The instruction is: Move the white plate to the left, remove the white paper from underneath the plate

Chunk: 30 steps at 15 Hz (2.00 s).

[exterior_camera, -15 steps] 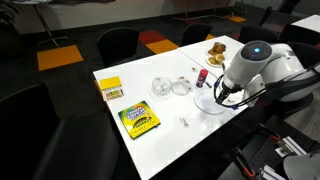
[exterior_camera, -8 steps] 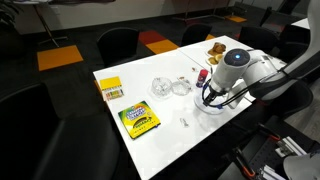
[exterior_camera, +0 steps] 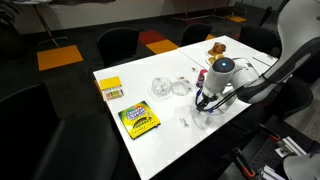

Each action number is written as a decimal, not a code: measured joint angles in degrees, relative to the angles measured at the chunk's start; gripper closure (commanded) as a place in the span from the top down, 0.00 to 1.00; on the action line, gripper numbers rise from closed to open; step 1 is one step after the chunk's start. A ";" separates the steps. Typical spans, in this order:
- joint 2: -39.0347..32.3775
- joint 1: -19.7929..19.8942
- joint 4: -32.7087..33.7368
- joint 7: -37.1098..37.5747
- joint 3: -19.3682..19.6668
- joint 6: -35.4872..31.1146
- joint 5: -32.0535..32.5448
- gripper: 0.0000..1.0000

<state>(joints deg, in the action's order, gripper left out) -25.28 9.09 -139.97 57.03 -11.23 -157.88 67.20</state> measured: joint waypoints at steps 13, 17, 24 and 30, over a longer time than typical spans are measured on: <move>-2.31 -3.17 2.88 2.92 -0.17 1.58 -0.09 0.02; -2.52 -3.24 3.78 3.59 0.28 3.98 -0.09 0.02; -1.93 -3.30 4.50 5.02 0.15 6.09 -0.30 0.01; 2.59 -8.76 4.51 3.19 0.01 8.67 -6.06 0.02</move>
<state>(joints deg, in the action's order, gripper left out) -22.69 0.33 -135.46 60.23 -11.22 -149.21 61.15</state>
